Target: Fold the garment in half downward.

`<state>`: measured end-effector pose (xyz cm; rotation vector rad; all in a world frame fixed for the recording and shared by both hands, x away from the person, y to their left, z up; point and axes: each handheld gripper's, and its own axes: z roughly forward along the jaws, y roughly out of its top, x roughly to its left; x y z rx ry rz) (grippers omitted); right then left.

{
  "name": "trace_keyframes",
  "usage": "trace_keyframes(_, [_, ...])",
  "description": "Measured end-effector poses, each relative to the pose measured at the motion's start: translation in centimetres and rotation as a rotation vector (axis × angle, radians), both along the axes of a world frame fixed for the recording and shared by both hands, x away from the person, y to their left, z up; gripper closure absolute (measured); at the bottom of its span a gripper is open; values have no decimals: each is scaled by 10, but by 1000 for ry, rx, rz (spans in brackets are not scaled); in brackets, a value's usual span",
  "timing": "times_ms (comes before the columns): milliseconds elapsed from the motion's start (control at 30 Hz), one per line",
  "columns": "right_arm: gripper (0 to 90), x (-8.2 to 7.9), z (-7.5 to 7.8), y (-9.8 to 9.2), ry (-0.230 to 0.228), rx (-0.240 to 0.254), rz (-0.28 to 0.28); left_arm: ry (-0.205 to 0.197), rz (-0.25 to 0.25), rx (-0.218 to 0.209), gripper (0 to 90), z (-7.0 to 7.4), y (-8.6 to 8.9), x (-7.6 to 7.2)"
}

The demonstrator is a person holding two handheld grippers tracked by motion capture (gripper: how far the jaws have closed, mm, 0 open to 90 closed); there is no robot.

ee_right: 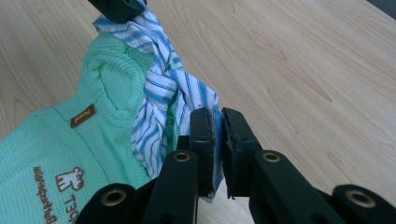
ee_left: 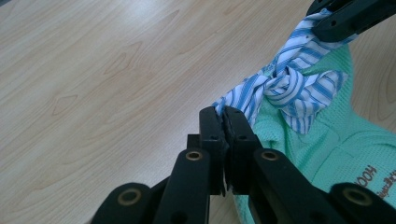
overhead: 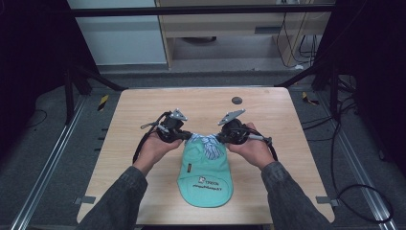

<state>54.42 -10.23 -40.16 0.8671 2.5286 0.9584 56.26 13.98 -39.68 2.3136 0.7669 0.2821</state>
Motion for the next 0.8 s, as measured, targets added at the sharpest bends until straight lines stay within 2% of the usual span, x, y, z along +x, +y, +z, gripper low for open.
trace_keyframes(400, [833,3,4,4,-9,1,7,-11,6,-14,874,4,5,1])
trace_keyframes(567, [835,5,9,6,-13,-20,16,-21,6,-15,874,7,5,1])
trace_keyframes(800, [836,7,12,8,-15,-23,26,-18,11,-26,874,8,9,2])
